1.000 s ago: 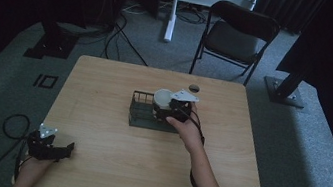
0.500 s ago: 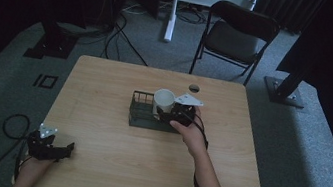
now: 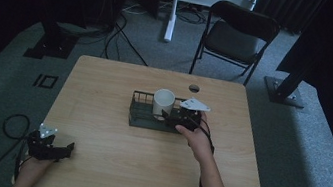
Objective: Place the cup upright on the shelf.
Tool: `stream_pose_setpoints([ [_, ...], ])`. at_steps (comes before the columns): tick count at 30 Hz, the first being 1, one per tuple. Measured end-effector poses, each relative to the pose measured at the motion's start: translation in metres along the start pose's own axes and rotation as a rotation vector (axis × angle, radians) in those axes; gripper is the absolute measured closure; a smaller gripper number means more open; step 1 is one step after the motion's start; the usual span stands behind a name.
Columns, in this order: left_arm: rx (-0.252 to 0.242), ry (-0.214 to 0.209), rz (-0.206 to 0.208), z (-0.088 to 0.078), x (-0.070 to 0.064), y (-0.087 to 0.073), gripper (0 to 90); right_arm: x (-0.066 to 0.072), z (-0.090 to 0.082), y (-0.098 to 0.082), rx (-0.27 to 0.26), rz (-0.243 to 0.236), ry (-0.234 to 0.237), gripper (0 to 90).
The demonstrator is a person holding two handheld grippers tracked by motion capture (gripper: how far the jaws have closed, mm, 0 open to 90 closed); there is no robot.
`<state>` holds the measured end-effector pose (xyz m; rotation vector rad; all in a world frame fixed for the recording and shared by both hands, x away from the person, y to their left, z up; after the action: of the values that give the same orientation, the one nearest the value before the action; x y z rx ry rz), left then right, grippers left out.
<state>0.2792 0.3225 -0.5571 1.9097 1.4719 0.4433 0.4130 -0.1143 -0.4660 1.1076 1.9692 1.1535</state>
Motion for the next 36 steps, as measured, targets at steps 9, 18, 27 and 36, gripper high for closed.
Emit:
stream_pose_setpoints([
  [9,0.0,0.0,0.0,0.0,0.0,0.0,1.0,-0.011,-0.014,-0.008,-0.007,0.015,-0.022,12.9],
  [18,0.0,0.0,0.0,0.0,0.0,0.0,1.0,-0.023,-0.027,-0.015,-0.018,0.023,-0.044,12.9],
  [27,0.0,0.0,0.0,0.0,0.0,0.0,1.0,-0.036,-0.042,-0.027,-0.019,0.034,-0.071,12.9],
  [36,0.0,0.0,0.0,0.0,0.0,0.0,1.0,-0.041,-0.048,-0.045,0.0,0.046,-0.077,12.9],
])
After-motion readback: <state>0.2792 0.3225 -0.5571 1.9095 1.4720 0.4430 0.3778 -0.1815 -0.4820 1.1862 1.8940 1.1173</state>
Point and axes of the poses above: each handheld gripper's, and its own axes: z roughly forward along the jaws, y roughly out of its top, x roughly to its left, the point moved 1 cm from there along z, roughly forward along the jaws, and after that the axes turned 11 degrees about -y, right-handed, at the moved point
